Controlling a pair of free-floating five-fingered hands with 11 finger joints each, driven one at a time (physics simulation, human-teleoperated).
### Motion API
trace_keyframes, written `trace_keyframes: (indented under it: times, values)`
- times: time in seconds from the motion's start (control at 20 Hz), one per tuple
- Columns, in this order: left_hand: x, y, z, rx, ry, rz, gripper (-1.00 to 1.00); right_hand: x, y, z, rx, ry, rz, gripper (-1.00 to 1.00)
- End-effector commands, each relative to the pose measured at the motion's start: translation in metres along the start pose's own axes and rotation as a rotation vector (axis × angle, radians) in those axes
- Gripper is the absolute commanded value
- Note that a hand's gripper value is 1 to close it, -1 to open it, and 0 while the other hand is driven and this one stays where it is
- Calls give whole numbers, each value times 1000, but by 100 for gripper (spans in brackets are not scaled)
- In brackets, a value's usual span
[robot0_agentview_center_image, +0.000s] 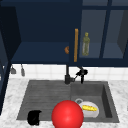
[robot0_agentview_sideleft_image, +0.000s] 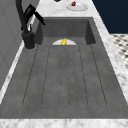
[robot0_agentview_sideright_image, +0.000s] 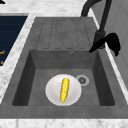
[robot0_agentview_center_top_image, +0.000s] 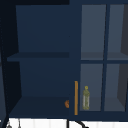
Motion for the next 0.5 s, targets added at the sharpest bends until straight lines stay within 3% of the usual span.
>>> trace_keyframes:
  times: [0.0,0.45]
  values:
    - [0,0,0,0,0,0,0,6,-9,-7,10,30,6,-100]
    - [0,0,0,0,0,0,0,-2,-6,-31,71,38,31,-100]
